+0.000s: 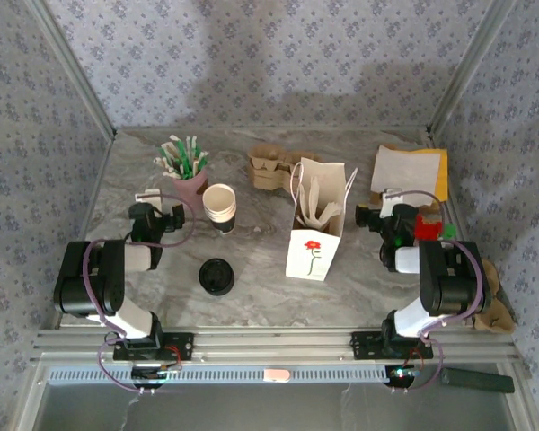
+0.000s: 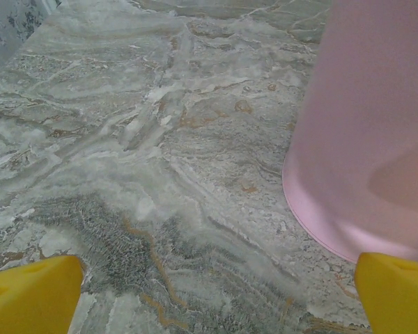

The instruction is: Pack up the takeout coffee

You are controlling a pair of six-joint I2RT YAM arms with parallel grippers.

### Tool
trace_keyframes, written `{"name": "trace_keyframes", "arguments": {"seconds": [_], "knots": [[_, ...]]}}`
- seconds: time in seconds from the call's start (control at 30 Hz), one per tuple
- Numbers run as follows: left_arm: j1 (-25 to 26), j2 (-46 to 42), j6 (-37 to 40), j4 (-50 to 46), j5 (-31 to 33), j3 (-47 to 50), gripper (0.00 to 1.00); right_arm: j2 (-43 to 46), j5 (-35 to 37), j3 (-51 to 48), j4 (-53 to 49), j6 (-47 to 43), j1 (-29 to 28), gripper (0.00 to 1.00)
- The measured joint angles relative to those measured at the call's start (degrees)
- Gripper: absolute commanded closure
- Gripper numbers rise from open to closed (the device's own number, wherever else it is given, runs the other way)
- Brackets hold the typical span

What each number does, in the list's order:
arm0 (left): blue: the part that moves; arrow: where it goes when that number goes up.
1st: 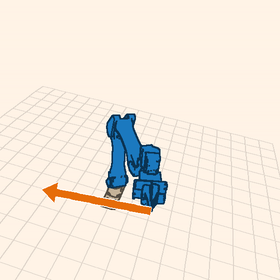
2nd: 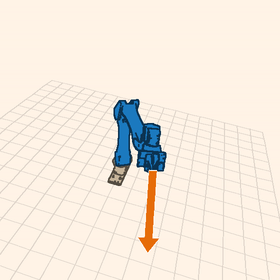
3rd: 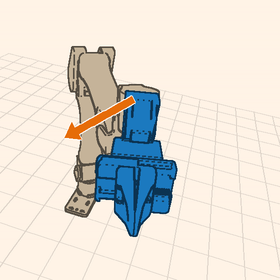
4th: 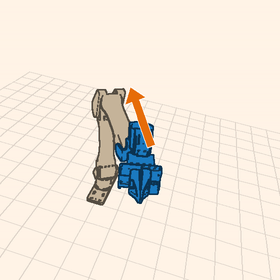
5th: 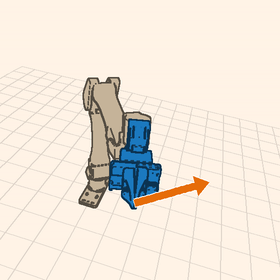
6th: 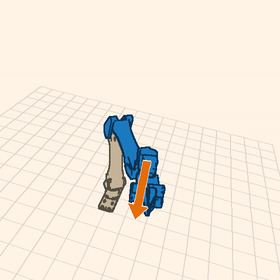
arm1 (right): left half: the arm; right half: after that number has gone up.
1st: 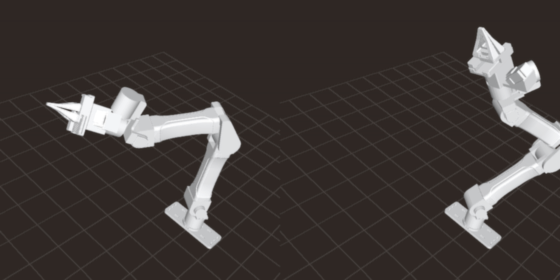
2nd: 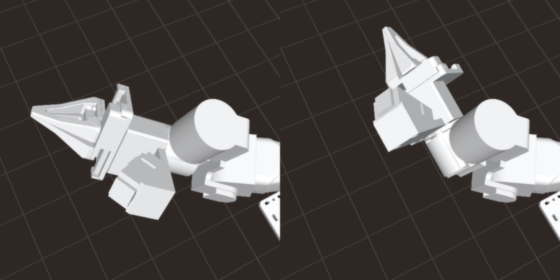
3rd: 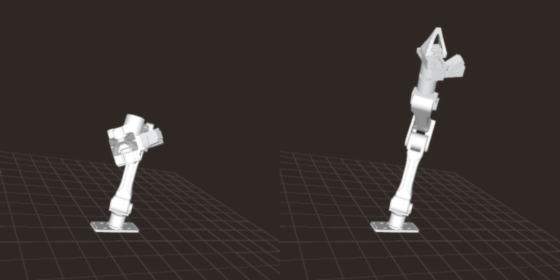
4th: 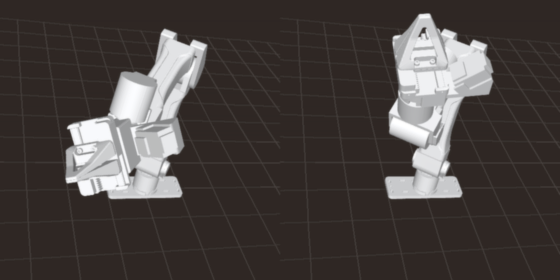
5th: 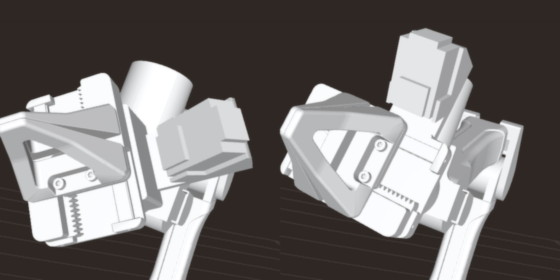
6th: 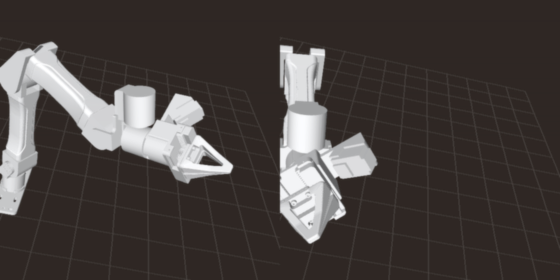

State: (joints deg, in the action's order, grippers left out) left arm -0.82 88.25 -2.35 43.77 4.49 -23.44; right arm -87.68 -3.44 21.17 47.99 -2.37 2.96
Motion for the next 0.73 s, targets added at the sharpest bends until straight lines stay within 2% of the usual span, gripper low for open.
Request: {"name": "trace_keyframes", "arguments": {"seconds": [0.73], "knots": [[0.0,0.0,0.0,0.0,-0.2,0.0,0.0,0.0,0.7,0.2,-0.2,0.0,-0.5,0.0]]}}
